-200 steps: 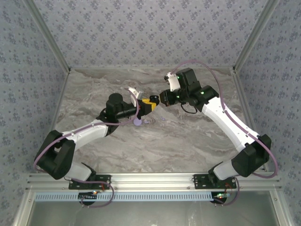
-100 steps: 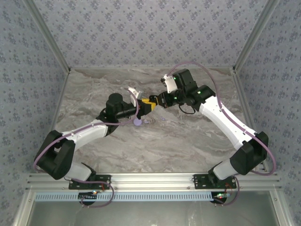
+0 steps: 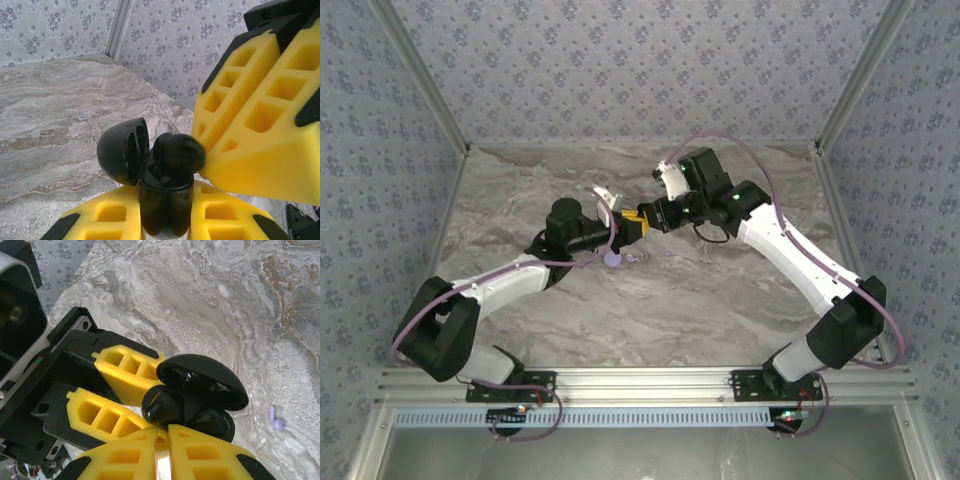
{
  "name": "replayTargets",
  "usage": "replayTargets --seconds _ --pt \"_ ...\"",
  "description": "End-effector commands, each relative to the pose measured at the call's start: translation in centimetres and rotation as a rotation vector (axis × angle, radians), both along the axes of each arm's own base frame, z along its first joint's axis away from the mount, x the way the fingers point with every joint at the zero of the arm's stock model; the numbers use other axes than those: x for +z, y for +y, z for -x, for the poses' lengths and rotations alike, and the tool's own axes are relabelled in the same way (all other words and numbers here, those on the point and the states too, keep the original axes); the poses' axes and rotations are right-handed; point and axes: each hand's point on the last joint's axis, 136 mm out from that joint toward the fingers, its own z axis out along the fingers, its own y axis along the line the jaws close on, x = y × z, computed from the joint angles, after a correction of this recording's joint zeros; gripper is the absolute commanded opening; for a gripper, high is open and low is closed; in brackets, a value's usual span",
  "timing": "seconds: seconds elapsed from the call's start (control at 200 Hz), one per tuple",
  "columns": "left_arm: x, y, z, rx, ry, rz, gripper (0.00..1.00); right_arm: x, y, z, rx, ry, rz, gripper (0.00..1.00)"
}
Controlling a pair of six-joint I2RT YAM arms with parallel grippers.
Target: Insert the wireless bluetooth earbuds into the charging case
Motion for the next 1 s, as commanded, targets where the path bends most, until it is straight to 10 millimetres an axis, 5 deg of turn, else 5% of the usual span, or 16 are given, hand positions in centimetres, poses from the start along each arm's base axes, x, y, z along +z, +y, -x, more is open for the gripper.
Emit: replayTargets --seconds 0.0,0.34,0.665,0.999 --pt "2.0 -0.2 0.9 -0.032 -0.059 0.033 0.15 1.1 0.7 0.1 0.032 -0.019 -0.014 0.16" --pt "1.6 -0.6 1.1 -0.037 -0.064 0.004 0.14 1.8 0.9 -0.1 0.026 -0.035 -0.019 0.20" --pt "2.3 -0.5 1.9 -0.060 -0.103 0.003 0.15 3.3 -3.1 -2.2 -0.131 -0.091 -0.038 0.21" --pt "4.0 -1.0 3.2 -0.118 -0.161 0.023 0.15 0.6 -5.5 -3.5 -0.187 0.053 -0.106 0.22"
